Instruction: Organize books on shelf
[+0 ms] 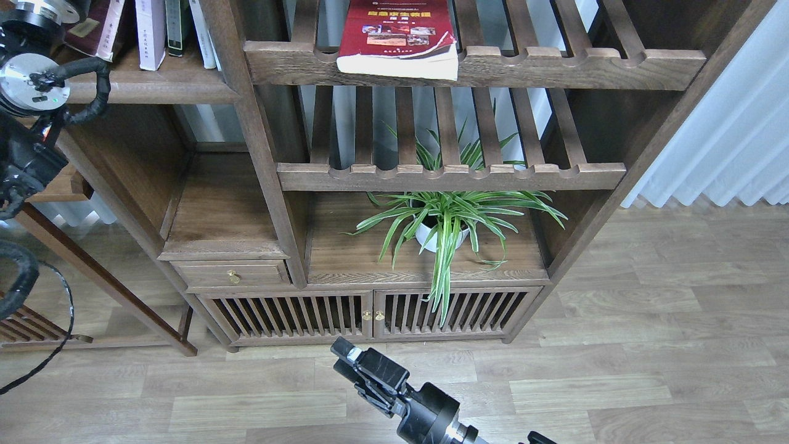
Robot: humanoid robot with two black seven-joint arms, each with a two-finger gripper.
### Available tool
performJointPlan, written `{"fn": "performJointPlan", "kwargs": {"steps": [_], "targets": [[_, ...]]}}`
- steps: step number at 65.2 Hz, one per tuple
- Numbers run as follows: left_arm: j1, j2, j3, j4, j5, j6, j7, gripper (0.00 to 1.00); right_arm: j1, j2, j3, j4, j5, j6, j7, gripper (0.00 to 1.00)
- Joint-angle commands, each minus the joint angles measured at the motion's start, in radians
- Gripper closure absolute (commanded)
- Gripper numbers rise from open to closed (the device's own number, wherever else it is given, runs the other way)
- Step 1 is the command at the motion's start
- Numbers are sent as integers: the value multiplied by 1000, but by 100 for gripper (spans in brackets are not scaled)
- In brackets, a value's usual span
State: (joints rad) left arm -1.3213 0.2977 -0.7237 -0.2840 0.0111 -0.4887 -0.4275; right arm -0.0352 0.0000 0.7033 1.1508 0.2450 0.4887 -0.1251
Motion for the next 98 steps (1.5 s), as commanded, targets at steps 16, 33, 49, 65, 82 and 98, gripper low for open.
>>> {"fn": "performJointPlan", "kwargs": {"steps": [16,33,49,65,82,98], "targets": [[310,245,-114,-533,-2,0,13,1,90,0,185,-26,36,0,70,27],[533,379,-194,-833,-6,0,15,1,104,0,214,-14,39,0,74,26],[731,449,-214,-957,-5,0,29,1,146,0,237,-8,39,0,76,26],[892,457,-232,-894,-5,0,52,1,267,0,297,17,36,0,74,25],[961,462,-301,-851,-5,0,52,1,374,0,297,110,30,0,94,24],[964,455,-303,-824,-5,0,52,1,502,0,277,101,17,-188,127,21]]}}
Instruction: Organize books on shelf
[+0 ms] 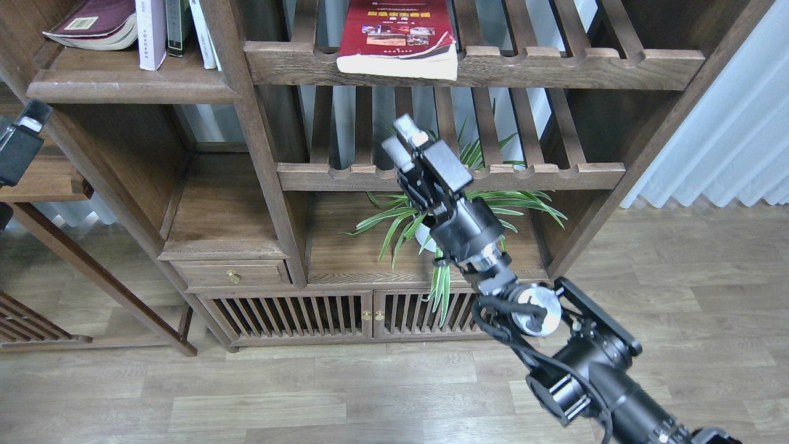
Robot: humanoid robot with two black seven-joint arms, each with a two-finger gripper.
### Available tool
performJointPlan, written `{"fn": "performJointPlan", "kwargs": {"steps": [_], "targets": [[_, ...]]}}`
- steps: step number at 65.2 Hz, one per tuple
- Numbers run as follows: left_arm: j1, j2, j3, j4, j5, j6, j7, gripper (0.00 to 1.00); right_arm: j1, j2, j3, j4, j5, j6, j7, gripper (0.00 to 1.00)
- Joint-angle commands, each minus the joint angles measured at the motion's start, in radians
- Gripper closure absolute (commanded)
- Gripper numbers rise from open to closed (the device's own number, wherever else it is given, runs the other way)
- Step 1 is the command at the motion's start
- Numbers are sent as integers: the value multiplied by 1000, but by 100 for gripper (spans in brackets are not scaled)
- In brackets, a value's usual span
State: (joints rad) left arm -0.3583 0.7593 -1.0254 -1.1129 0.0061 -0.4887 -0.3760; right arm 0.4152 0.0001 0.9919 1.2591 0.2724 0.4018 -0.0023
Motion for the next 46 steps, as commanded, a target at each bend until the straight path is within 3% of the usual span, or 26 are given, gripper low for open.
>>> {"fn": "performJointPlan", "kwargs": {"steps": [1,5,8,31,46], "targets": [[1,-6,-1,5,0,0,0,1,53,0,-12,-9,-10,-113,4,21],[1,-11,-1,5,0,0,2,1,80,0,-1,-24,-16,-248,5,15],[1,-11,-1,5,0,0,2,1,103,0,4,-27,-15,-282,7,12],[1,-12,-2,16,0,0,3,1,232,0,8,-102,-16,-293,64,7],[1,-12,-4,16,0,0,6,1,241,0,19,-125,-16,-296,64,10]]}}
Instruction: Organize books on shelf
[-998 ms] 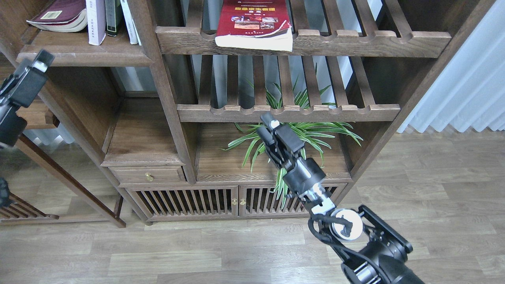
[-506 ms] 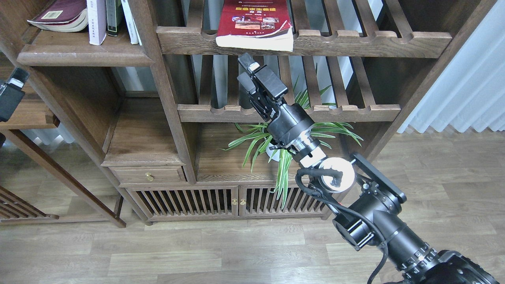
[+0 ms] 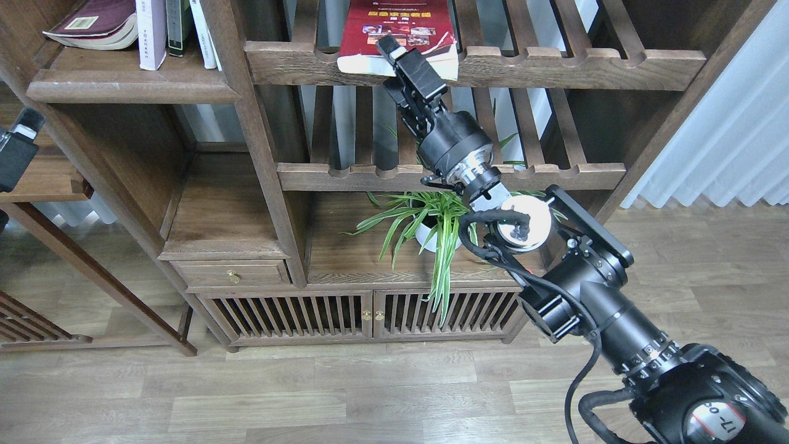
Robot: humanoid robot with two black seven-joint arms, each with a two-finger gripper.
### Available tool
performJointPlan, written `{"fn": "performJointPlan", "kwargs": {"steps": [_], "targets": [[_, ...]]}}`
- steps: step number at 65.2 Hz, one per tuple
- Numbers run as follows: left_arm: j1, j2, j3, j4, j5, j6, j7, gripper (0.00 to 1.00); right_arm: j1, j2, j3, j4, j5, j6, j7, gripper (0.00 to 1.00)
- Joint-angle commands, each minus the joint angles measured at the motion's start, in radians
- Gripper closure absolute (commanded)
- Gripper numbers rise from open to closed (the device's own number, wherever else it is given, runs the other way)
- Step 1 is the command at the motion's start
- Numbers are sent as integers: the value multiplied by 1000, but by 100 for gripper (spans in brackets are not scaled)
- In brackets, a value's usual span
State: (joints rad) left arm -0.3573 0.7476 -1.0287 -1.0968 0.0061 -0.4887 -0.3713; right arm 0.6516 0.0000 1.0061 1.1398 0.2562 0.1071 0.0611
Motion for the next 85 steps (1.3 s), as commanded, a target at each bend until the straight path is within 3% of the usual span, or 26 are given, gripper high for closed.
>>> {"fn": "performJointPlan", "kwargs": {"steps": [1,8,9,19,25,26,29,36,47,52,57,58,62,70,78,85], "targets": [[0,-1,-1,0,0,0,2,1,5,0,5,-6,0,-1,0,10],[0,-1,-1,0,0,0,2,1,13,0,8,-14,3,-1,2,15],[0,-1,-1,0,0,0,5,1,16,0,28,-14,5,-1,2,21],[-2,-1,-1,0,0,0,5,1,13,0,54,-11,9,0,3,40],[-2,-1,-4,0,0,0,5,1,5,0,55,-11,9,0,3,59],[-2,-1,-4,0,0,0,5,1,3,0,57,-11,9,2,5,69],[-2,-1,-4,0,0,0,5,1,0,0,62,-11,9,2,8,82],[-2,-1,-5,0,0,0,5,1,-1,0,54,-15,8,2,8,95],[0,-1,-7,0,0,0,5,1,-38,0,14,-5,5,25,-17,97],[1,-4,-7,0,0,0,2,1,-58,0,5,49,8,95,-43,98],[4,-4,-8,-12,-1,0,0,1,-108,0,-4,123,9,203,-102,99],[21,-4,-25,-23,-1,0,3,1,-180,0,-4,189,9,268,-151,100],[37,-14,-40,-28,-8,0,2,1,-268,0,-9,270,9,309,-178,100],[72,-66,-40,-29,-24,0,3,1,-404,-27,-11,348,12,379,-185,100],[110,-151,-25,-28,-26,0,11,1,-487,-90,-12,356,15,382,-188,100],[120,-214,-24,-32,-40,0,48,5,-533,-123,-43,356,17,382,-188,100]]}}
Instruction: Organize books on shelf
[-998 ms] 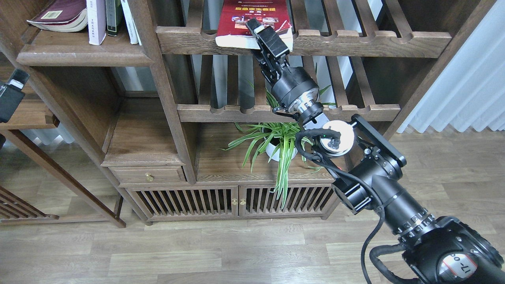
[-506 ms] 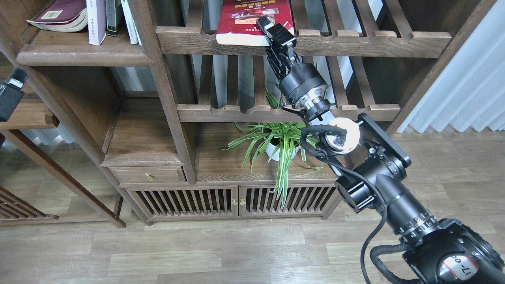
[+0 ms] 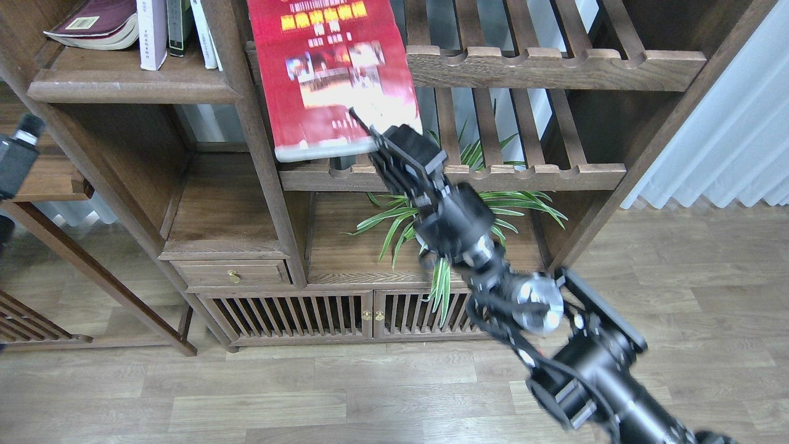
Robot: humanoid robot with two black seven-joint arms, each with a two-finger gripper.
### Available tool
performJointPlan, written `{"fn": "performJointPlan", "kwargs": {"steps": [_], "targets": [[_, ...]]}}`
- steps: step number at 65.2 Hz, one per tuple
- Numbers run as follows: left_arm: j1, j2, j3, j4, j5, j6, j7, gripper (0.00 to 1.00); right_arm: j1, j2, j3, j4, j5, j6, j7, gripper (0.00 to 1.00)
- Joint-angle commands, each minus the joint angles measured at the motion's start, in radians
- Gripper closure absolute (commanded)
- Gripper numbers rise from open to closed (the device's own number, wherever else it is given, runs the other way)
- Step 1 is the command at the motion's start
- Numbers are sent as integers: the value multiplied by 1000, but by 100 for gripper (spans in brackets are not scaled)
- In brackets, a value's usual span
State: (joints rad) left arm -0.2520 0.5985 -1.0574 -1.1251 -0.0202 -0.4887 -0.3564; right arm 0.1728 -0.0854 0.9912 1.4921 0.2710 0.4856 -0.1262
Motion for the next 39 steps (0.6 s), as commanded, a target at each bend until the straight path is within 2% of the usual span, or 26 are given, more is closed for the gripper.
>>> {"fn": "performJointPlan", "kwargs": {"steps": [1,6,13,19,21,22,26,39], "targets": [[14,-75,5,-8,-24,0,42,5,-59,-43,-37,2,2,3,-1,100],[7,-121,8,-41,-101,0,69,9,-73,-43,-74,0,4,3,-1,100],[7,-166,19,-159,-240,0,97,13,-101,-22,-102,-4,4,3,-6,100],[7,-167,69,-251,-308,0,97,13,-113,22,-106,-15,4,3,-56,100],[7,-172,76,-257,-311,0,97,13,-116,32,-108,-18,4,3,-68,100],[4,-184,95,-257,-311,0,100,17,-119,55,-120,-32,2,3,-107,100],[2,-204,108,-259,-311,0,100,21,-122,81,-147,-55,2,3,-138,99],[0,-227,158,-259,-308,0,103,20,-116,85,-161,-151,-1,3,-151,99]]}}
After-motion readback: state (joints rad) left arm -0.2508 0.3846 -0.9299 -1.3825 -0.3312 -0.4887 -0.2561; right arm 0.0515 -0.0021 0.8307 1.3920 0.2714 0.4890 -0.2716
